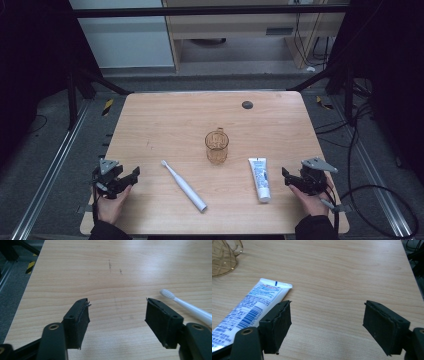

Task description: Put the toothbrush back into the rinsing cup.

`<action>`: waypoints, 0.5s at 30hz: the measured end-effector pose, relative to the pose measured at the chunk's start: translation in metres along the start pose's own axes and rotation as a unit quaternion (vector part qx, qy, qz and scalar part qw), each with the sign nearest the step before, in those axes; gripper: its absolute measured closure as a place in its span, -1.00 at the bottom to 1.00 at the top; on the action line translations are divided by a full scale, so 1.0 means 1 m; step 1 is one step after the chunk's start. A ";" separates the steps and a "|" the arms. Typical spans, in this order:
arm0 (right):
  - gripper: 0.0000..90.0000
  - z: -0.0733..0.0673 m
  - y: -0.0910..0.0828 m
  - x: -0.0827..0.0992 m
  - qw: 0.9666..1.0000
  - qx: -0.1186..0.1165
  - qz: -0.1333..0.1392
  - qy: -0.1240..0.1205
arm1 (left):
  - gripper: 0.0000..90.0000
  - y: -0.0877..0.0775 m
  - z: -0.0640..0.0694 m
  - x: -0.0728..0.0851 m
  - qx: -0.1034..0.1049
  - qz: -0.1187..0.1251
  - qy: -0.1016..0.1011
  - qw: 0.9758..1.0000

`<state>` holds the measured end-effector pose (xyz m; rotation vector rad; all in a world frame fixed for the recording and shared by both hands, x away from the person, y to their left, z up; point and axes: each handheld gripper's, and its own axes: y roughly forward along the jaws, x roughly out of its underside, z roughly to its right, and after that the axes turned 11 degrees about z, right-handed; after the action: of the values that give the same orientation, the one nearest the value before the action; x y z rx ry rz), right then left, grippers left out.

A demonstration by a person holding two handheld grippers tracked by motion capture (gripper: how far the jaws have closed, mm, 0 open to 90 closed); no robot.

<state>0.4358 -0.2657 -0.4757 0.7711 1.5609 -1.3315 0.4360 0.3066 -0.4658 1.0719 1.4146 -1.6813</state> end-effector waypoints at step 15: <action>-0.49 -0.009 -0.009 0.000 1.000 -0.019 0.002 -0.011 | 0.45 -0.008 0.039 0.003 0.057 -0.028 0.041 0.997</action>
<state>0.4253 -0.2589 -0.4718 0.7329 1.5626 -1.2999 0.4208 0.2701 -0.4627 1.1860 1.4261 -1.7947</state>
